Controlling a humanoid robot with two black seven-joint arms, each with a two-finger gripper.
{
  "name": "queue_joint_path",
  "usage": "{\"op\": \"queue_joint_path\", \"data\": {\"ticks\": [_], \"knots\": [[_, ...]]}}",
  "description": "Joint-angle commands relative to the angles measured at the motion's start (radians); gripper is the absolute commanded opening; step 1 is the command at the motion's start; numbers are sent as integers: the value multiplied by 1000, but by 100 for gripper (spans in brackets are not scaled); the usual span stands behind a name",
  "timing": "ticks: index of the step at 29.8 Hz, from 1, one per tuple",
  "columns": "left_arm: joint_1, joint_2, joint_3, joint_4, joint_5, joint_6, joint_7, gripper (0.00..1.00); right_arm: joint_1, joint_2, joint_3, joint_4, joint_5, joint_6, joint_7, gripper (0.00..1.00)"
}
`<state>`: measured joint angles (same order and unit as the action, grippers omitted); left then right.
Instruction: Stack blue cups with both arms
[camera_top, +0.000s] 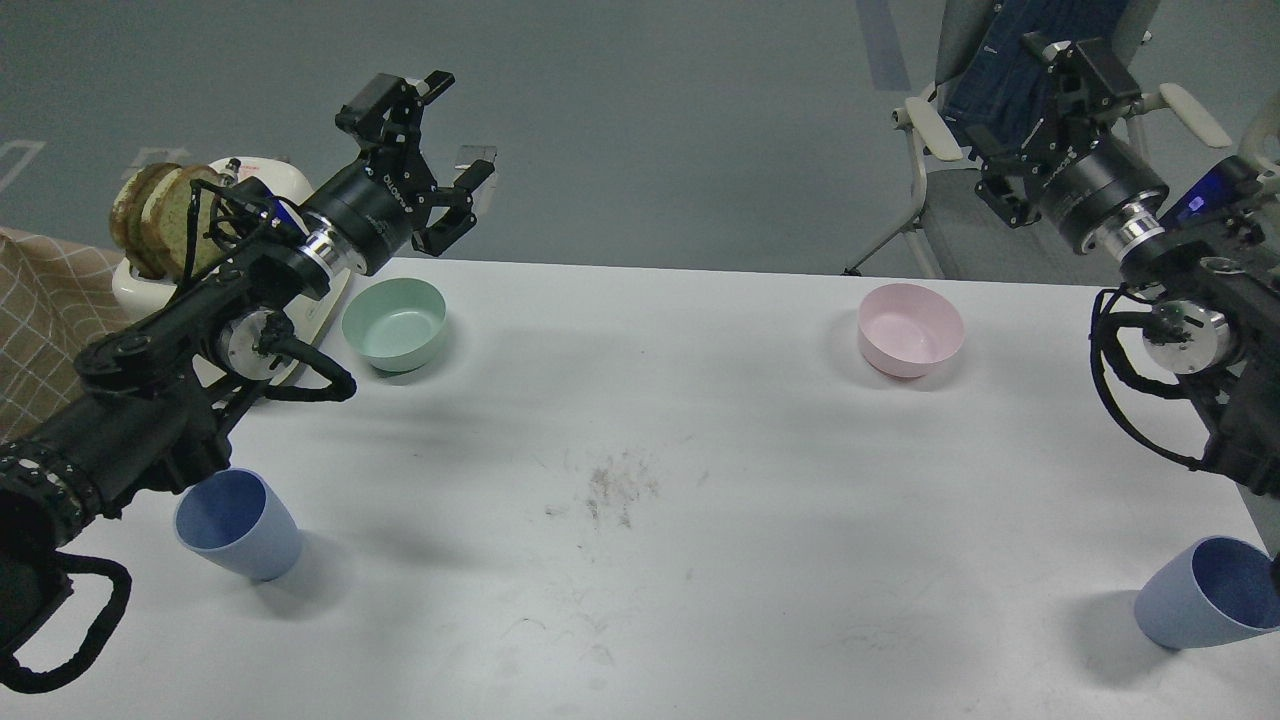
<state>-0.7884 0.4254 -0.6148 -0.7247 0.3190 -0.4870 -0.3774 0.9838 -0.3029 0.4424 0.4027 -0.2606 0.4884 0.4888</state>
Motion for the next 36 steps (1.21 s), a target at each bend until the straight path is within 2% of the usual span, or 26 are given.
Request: {"op": "queue_joint_path", "data": {"ticks": [1, 9, 14, 21, 23, 27, 36], "knots": [[14, -2, 0, -1, 2, -2, -2, 98, -4, 53, 7, -42, 0, 0, 0, 100], [31, -5, -5, 4, -12, -2, -2, 98, -16, 82, 30, -67, -2, 0, 0, 100], [25, -26, -42, 77, -12, -2, -5, 98, -16, 82, 27, -78, -2, 0, 0, 100], [17, -53, -40, 82, -14, -2, -6, 98, -14, 88, 27, -74, -2, 0, 0, 100], [17, -51, -37, 82, -14, -2, -17, 98, -13, 90, 28, -73, -2, 0, 0, 100], [15, -51, -36, 82, -14, -2, -69, 98, -14, 91, 27, -71, -2, 0, 0, 100], [14, -53, -36, 80, -14, -2, -75, 98, -14, 103, 27, -71, -2, 0, 0, 100]]}}
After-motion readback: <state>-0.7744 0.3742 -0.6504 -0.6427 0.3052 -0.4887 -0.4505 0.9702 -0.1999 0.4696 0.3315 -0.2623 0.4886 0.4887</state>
